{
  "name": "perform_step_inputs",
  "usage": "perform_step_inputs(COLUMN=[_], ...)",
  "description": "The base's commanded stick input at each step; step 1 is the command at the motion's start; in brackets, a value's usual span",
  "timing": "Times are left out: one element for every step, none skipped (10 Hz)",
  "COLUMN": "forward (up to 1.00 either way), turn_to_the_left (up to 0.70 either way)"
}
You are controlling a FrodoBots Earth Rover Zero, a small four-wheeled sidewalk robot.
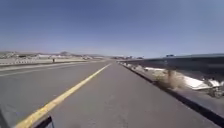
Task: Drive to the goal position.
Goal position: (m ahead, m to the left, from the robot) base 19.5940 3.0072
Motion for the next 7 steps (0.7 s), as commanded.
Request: perform_step_inputs(forward=[0.85,0.85,0.85,0.85,0.85,0.85,0.85], turn_to_the_left=[0.00,0.00,0.00,0.00,0.00,0.00,0.00])
